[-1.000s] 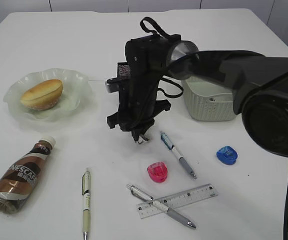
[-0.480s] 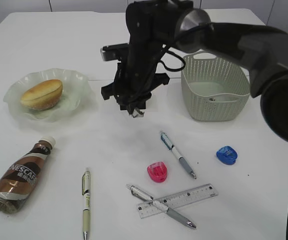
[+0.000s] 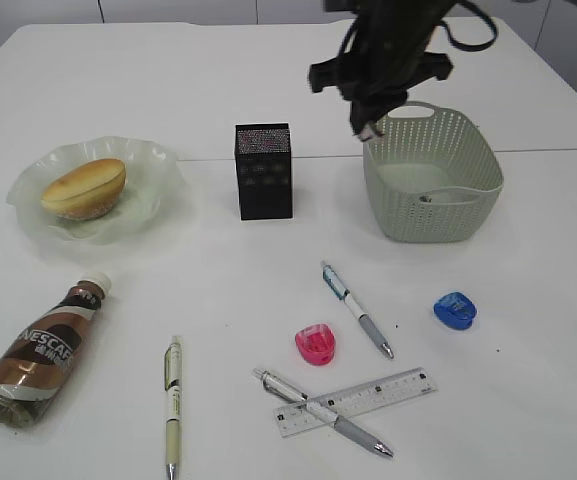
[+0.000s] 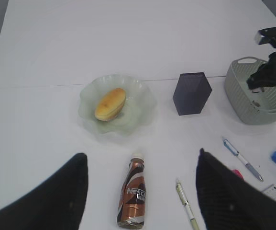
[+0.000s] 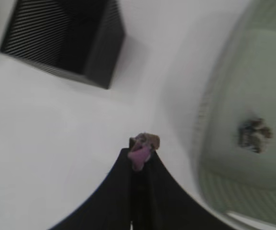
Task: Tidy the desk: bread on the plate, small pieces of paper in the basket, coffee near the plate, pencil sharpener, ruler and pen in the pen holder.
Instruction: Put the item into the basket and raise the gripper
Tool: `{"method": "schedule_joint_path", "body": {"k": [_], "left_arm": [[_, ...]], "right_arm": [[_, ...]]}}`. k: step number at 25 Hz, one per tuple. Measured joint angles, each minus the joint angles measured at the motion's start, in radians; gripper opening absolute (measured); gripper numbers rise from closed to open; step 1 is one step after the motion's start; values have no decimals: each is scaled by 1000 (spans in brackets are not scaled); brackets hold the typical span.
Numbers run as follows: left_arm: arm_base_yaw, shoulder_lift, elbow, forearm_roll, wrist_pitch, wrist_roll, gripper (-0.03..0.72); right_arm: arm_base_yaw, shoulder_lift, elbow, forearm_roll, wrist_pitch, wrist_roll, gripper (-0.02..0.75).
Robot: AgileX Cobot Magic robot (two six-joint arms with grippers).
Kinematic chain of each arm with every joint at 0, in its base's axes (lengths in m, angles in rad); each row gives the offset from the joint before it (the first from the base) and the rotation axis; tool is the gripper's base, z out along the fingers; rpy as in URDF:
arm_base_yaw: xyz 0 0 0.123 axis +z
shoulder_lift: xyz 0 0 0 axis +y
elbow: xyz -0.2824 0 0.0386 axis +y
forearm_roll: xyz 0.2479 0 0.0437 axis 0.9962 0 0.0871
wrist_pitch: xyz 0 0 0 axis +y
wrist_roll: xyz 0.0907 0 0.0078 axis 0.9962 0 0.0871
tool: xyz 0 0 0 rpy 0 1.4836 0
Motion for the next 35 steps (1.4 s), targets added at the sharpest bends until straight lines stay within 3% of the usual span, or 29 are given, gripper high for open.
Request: {"method": "schedule_joint_path", "body": {"k": [6,15,18,24,27,35], "left_arm": [[0,0,0,0,0,0,513],[0,0,0,-2,0,0,513],[0,0,0,-2,0,-2,513],[0,0,0,-3,0,-5,513],[0,0,0,-3,0,-5,513],[0,33,0,-52,2,-7,513]], "right_arm": [[-137,-2,0,-19,4,1,5],[-169,28,0,-19,5,1,11],[-169,40,0,-19,5,1,83],[-169,70,0,-32,5,1,435],[-169,82,0,-49,5,1,489],[-169,62,-6,-51,5,1,503]]}}
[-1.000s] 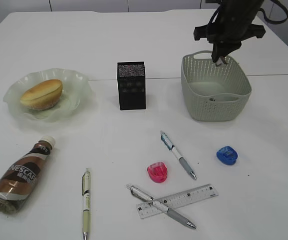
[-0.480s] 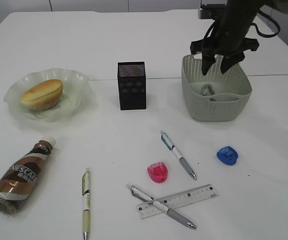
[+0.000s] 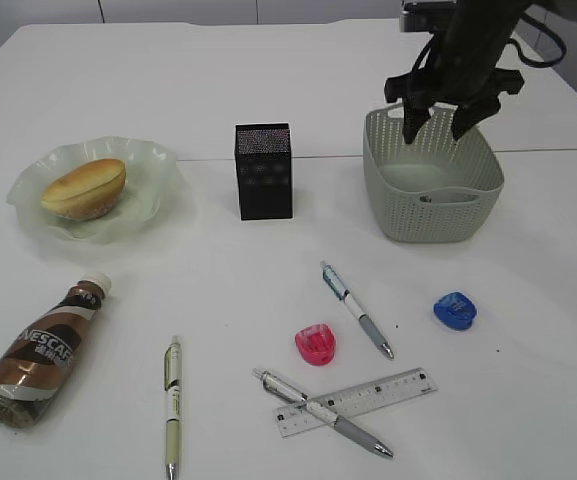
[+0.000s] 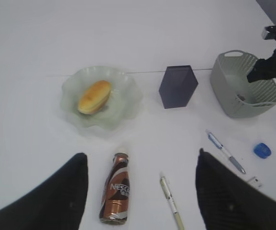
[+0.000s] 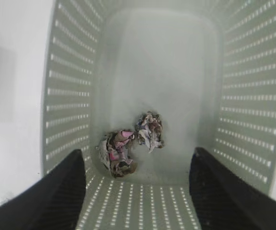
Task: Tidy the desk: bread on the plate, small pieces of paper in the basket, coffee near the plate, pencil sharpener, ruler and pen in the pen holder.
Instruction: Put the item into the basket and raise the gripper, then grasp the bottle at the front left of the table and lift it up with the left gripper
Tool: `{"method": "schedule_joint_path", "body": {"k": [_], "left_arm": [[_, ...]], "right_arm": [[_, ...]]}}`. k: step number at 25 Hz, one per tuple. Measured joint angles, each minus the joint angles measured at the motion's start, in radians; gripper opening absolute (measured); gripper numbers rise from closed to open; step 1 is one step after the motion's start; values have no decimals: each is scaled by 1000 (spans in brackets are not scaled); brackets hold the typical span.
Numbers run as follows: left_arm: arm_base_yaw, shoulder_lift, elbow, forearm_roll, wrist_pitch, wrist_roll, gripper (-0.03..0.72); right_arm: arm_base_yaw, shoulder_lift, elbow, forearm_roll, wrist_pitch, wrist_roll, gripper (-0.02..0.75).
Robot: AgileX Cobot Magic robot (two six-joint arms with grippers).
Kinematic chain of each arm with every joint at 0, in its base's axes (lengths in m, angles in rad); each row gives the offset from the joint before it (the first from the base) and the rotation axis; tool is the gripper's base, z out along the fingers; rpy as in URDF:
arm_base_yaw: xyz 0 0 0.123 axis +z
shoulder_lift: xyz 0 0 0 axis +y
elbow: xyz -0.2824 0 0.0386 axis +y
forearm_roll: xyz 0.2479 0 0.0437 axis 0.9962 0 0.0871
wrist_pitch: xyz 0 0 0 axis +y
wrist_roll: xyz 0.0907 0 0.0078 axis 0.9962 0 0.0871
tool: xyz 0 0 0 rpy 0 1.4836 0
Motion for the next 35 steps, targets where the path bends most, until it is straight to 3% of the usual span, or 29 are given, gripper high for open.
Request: {"method": "schedule_joint_path", "body": {"k": [8,16,25,35], "left_arm": [[0,94,0,-27,0,37,513],[0,217,19,-25,-6,73,513],[0,438,228,7,-21,75,550],[-19,734,238,32,-102,75,572]], "right_arm": [[0,-147,21,0,0,1,503],[0,-435,312,57,2,1,503],[0,-806,536,81,6,1,503],[0,-1161,788,81,14,-24,503]]}}
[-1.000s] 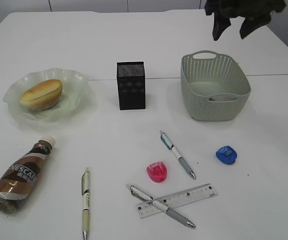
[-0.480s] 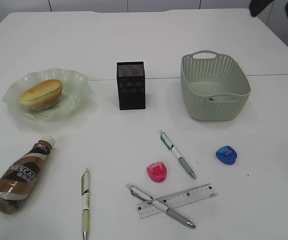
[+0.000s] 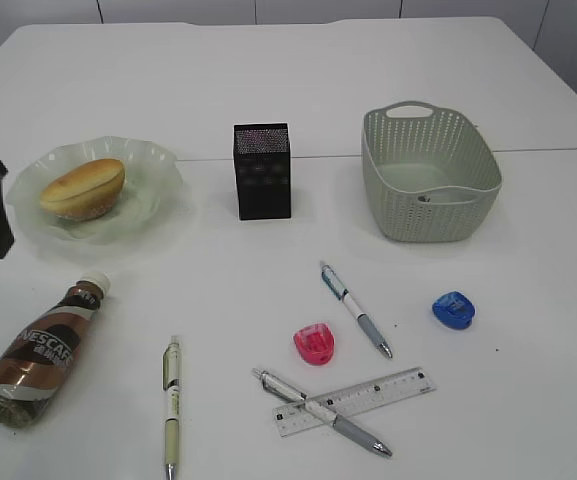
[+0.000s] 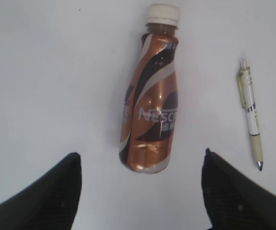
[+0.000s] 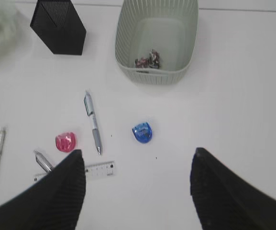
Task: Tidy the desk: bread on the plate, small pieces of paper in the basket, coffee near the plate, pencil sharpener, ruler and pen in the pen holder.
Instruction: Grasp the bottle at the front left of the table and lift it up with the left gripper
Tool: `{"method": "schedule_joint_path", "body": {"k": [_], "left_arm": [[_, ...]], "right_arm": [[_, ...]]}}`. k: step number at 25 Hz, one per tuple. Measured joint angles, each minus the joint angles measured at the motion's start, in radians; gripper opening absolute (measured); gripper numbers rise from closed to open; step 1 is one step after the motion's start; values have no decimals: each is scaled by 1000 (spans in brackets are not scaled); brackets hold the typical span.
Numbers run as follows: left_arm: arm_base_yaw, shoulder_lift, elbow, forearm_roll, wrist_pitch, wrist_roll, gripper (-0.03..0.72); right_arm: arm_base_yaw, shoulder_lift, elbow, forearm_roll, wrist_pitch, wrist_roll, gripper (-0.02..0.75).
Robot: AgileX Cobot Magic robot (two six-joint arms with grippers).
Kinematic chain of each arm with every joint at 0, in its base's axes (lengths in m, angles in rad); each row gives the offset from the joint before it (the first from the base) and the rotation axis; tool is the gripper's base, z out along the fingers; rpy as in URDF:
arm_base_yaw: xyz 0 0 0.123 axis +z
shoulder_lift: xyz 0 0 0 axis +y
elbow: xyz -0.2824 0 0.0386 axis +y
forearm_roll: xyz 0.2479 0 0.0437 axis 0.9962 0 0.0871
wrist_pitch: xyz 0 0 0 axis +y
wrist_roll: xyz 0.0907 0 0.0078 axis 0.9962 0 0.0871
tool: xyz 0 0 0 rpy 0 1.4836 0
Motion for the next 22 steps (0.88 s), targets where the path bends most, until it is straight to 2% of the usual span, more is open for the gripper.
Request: {"method": "schedule_joint_path", "body": {"k": [9,22], "left_arm": [[-139,175,0,62,-138,0,573],[-144,384,-5,95,-230,-6,574]], "right_arm": [[0,-224,251,0,6,-23,503],[0,-330,279,-8,8,-38,504]]}}
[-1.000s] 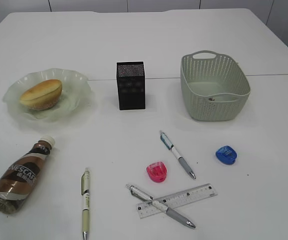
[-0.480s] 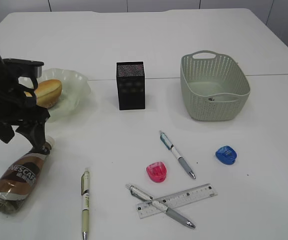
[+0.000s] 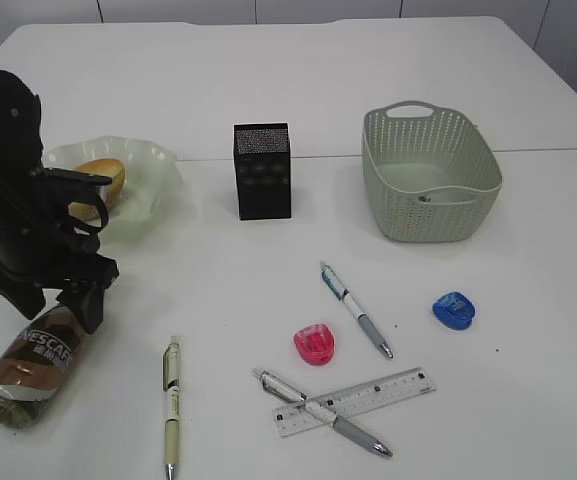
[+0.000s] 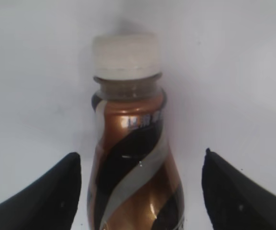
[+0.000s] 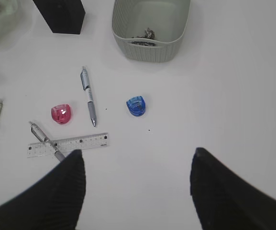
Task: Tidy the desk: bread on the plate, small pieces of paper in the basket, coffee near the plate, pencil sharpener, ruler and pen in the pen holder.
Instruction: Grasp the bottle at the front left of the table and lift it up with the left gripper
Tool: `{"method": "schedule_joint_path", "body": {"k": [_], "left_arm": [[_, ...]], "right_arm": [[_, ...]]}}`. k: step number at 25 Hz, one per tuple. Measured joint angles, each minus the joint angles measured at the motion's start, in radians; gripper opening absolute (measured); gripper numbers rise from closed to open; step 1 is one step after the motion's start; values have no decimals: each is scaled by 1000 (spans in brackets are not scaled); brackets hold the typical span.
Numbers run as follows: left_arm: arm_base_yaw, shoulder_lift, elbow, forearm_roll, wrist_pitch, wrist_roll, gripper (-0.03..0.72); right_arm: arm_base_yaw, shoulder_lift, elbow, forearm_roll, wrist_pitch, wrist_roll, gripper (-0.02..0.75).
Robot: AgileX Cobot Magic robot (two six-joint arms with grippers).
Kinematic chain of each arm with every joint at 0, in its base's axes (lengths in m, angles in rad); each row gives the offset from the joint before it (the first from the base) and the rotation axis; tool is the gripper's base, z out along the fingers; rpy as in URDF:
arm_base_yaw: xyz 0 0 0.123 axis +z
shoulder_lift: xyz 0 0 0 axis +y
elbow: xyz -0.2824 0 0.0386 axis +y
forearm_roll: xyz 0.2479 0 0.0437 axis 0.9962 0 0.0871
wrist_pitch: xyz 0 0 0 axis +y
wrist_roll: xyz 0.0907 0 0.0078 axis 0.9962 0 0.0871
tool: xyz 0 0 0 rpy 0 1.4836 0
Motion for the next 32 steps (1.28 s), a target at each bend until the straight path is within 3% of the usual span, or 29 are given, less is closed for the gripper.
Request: {"method": "schedule_joint_path", "body": {"k": [13,15,21,28,32], "left_arm": [[0,94,-1,5,-24,-1,567],[0,94,-2,5,-24,-1,534],[0,94,-5,13,-22,-1,319],[0,91,10,13,-16,-1,286],[0,14,144,7,-87,-1,284]], "right_arm": [[0,0,0,0,0,-10,504],[0,0,0,0,0,-10,504],[0,0,0,-2,0,-18,504],[0,0,0,-2,0,-19,504],[0,0,0,-2,0,-19,504]]}}
